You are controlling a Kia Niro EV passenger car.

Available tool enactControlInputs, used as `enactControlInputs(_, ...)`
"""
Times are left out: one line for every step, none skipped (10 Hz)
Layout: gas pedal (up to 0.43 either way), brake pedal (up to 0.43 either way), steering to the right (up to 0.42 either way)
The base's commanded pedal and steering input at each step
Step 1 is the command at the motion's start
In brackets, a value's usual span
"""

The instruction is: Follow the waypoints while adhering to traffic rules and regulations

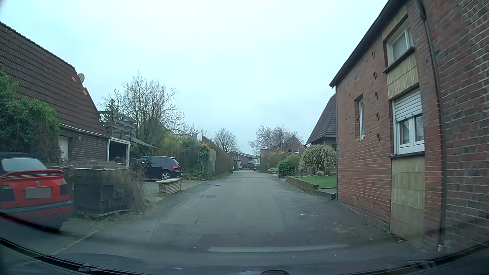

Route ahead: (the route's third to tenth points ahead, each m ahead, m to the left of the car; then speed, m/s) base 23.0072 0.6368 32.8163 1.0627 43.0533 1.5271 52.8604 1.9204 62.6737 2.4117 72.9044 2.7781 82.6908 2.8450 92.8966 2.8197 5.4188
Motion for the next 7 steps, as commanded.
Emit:
enactControlInputs(0.157,0.0,0.021)
enactControlInputs(0.157,0.0,0.021)
enactControlInputs(0.157,0.0,0.02)
enactControlInputs(0.157,0.0,0.018)
enactControlInputs(0.157,0.0,0.013)
enactControlInputs(0.157,0.0,0.009)
enactControlInputs(0.157,0.0,0.006)
